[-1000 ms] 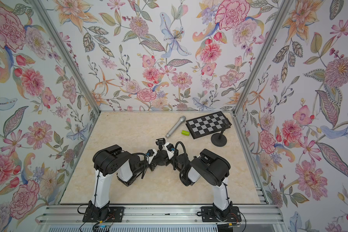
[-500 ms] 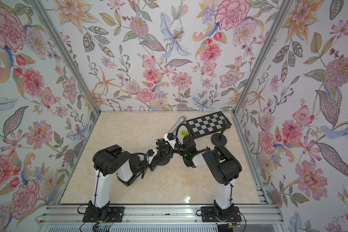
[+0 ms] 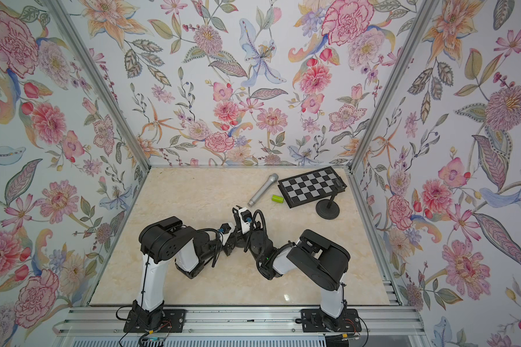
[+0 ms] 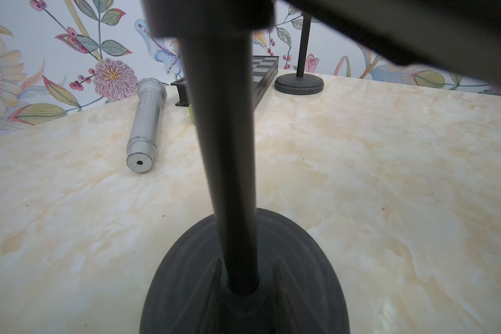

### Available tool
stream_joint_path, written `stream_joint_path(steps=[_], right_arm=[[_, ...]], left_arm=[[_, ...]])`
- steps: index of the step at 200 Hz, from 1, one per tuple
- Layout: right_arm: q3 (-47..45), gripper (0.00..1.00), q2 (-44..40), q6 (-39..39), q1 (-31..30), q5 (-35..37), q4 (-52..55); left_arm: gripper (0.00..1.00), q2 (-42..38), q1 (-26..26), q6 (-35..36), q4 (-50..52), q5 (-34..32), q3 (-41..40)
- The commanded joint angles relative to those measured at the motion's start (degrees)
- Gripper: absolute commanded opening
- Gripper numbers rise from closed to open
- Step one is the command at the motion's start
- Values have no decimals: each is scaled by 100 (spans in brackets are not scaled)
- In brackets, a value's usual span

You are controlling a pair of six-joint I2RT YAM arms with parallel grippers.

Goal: Assemble a microphone stand
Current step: Screw the microphone stand pole into the microphone stand base.

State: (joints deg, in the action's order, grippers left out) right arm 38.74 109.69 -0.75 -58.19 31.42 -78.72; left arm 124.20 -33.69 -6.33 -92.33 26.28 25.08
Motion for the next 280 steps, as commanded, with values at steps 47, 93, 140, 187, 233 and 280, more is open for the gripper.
stream_joint_path(steps=[47,93,140,187,233,280], right_arm=[[-770,60,272,732,-177,-685,-1164],[-1638,76,-675,529,1250,-5176,-804],[-571,65,-899,502,2298,-7855,1114],[398,53,-415,132,2809,-8769,1498],[1042,43,60,67,2895,-9189,1742],[756,9,404,-847,2903,-8476,74]], left_arm=[[30,660,43,-20,-1299,-401,-296],[30,639,29,-15,-1305,-350,-334],[30,644,29,-35,-1304,-329,-329],[30,610,19,9,-1298,-343,-346],[30,598,21,55,-1302,-388,-363],[30,593,27,64,-1305,-395,-368]])
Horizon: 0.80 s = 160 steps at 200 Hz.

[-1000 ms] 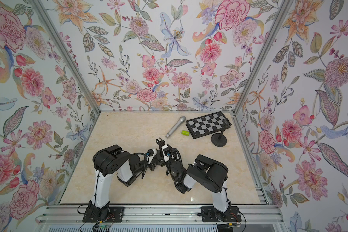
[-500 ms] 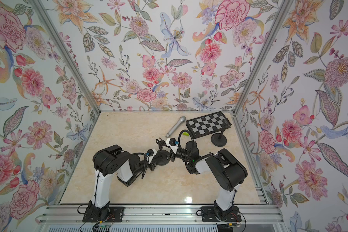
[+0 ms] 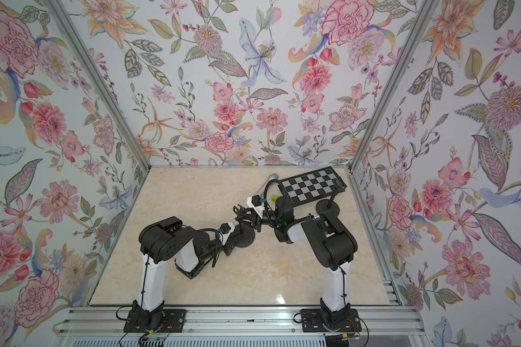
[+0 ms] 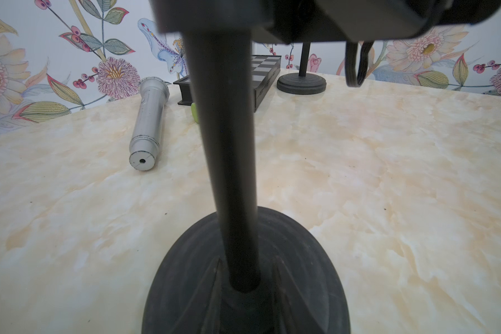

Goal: Assemble a microphone stand
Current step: Screw the microphone stand pole into the microphone stand base.

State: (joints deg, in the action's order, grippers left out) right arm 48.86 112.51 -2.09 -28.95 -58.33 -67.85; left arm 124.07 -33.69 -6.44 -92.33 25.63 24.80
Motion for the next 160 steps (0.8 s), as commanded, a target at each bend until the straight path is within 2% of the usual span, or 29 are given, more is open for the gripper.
stream_joint_path(steps=[1,8,21,34,51,62,72,98,118,125,135,144,160], right_arm=[[-273,8,113,-727,-27,542,-1051],[-445,0,117,-787,-75,974,-1281],[-899,0,80,-815,-308,2273,-1728],[-1442,0,-15,-753,-773,4605,-1994],[-1756,0,-93,-370,-1830,7503,-1919],[-1680,0,18,-244,-2311,8816,-1869],[-1606,0,210,-303,-2591,9403,-1984],[-1477,0,448,-270,-2881,9507,-2021],[-1574,0,265,-107,-2775,8846,-1947],[-1650,0,168,-40,-2669,8413,-1947],[-1829,21,-16,84,-2438,7434,-2011],[-2021,35,-217,323,-2199,6482,-2103],[-2266,53,-580,623,-1710,5088,-2093]], left_arm=[[30,612,28,74,-1305,-325,-342],[30,643,29,53,-1309,-291,-336],[30,696,29,30,-1297,-233,-278],[30,682,31,38,-1302,-266,-247],[30,649,47,11,-1303,-309,-295],[30,673,36,0,-1305,-289,-317],[30,710,32,-11,-1302,-280,-286],[30,683,43,-15,-1304,-322,-281],[30,709,47,-25,-1303,-271,-296],[31,715,48,-18,-1300,-269,-275],[31,694,47,2,-1305,-283,-265],[31,657,57,11,-1300,-294,-289],[31,667,56,-4,-1298,-311,-326]])
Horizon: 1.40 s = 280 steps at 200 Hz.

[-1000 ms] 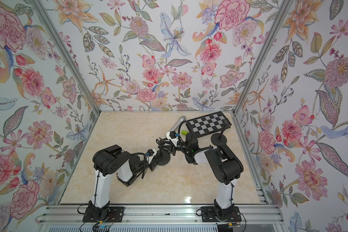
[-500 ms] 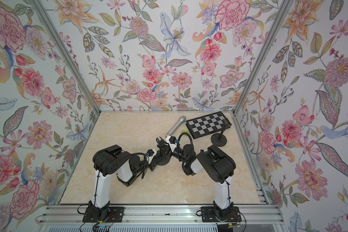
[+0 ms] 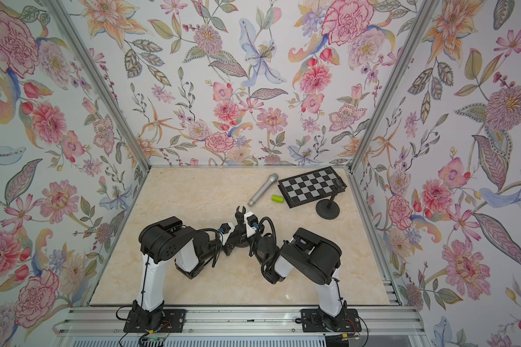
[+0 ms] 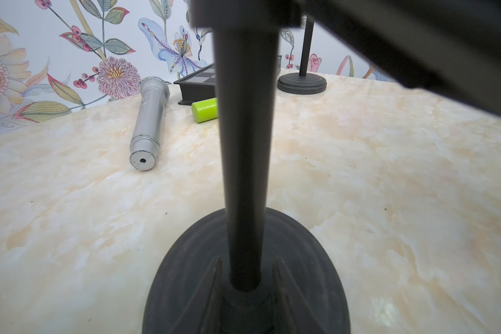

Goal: Assemble a microphone stand
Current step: Screw the microphone stand pole into the microphone stand base.

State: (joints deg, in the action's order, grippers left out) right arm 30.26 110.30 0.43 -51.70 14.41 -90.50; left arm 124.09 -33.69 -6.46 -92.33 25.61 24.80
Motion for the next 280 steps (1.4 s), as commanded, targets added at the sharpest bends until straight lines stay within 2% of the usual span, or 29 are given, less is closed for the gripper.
stream_joint_path(steps=[1,10,32,52,75,125,154,191,205,230,248,263,276,280], right_arm=[[-415,53,-382,380,600,-2271,181],[-438,58,-522,336,972,-3166,253],[-129,59,-641,-30,1911,-5313,732],[367,58,-560,-44,2287,-6577,1281],[904,56,-369,-117,2473,-7373,1590],[1710,49,102,-570,2470,-7969,1843],[1846,49,352,-775,2436,-8136,1728],[2084,26,566,-1060,2426,-8221,1565],[2025,24,619,-1202,2425,-8074,1263],[1859,12,683,-1383,2411,-7762,978],[1607,2,651,-1482,2361,-7256,675],[1231,0,555,-1509,2235,-6466,335],[712,0,392,-1372,1989,-5193,-39],[536,0,289,-1288,1844,-4516,-40]], left_arm=[[31,667,56,-3,-1301,-301,-326],[31,694,48,-5,-1299,-255,-311],[31,647,56,9,-1301,-267,-289],[31,631,56,-8,-1305,-275,-326],[31,682,52,-23,-1299,-248,-252],[31,679,56,-22,-1303,-235,-257],[31,631,54,-4,-1301,-269,-322],[31,641,56,-5,-1299,-242,-285],[31,646,56,-22,-1300,-251,-317],[31,654,56,-7,-1305,-229,-264],[31,625,56,-9,-1304,-268,-317],[31,684,56,-31,-1302,-237,-285],[31,674,56,-26,-1299,-247,-257],[31,655,56,-22,-1303,-264,-257]])
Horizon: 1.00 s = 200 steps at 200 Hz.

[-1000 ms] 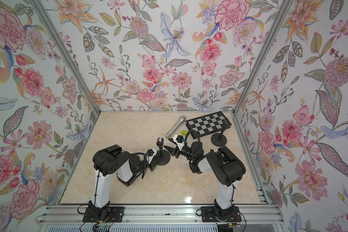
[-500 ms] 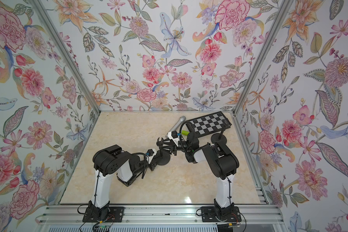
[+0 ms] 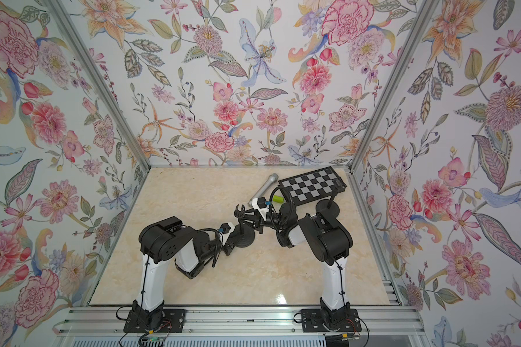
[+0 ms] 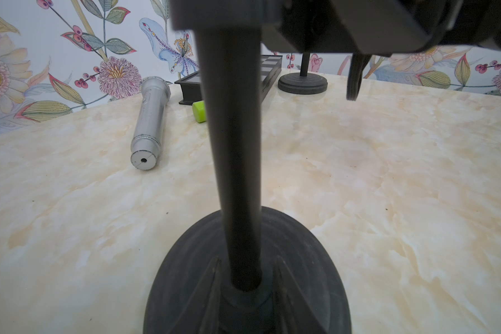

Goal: Assemble a microphone stand
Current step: Screw the microphone stand pole into the microphone stand base.

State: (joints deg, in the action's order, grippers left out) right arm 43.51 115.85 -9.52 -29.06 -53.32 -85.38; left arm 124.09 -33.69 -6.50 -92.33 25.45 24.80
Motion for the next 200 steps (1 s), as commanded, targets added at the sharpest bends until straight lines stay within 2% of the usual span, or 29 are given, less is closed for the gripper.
stream_joint_path(steps=[1,16,33,50,73,83,95,106,110,128,152,171,200], right_arm=[[-851,0,-287,-277,-458,2441,-551],[-1382,0,-564,113,-1408,5263,-546],[-1380,0,-544,361,-2220,6954,-502],[-1239,0,-431,333,-2679,7785,-391],[-1143,0,-397,407,-2894,8169,-140],[-1194,0,-438,484,-2844,7886,-174],[-1345,27,-559,810,-2671,7018,-304],[-1589,43,-765,1183,-2392,5767,-476],[-1674,46,-844,1258,-2252,5296,-524],[-1835,45,-1234,1195,-1456,3111,-476],[-1350,46,-1415,851,-536,1010,292],[-781,51,-1376,965,-223,130,1188],[-188,52,-1143,969,-40,-283,1753]], left_arm=[[31,649,56,-13,-1300,-250,-261],[31,607,56,-5,-1304,-299,-321],[31,676,50,-23,-1305,-273,-301],[31,680,56,-27,-1300,-296,-264],[31,639,56,-25,-1305,-321,-317],[31,668,43,-27,-1300,-286,-305],[31,665,47,-26,-1304,-271,-283],[31,606,48,6,-1300,-306,-303],[31,595,47,15,-1303,-312,-315],[31,602,51,-8,-1304,-325,-346],[31,653,51,-28,-1299,-265,-265],[31,616,48,-25,-1304,-302,-291],[31,679,47,-40,-1304,-325,-265]])
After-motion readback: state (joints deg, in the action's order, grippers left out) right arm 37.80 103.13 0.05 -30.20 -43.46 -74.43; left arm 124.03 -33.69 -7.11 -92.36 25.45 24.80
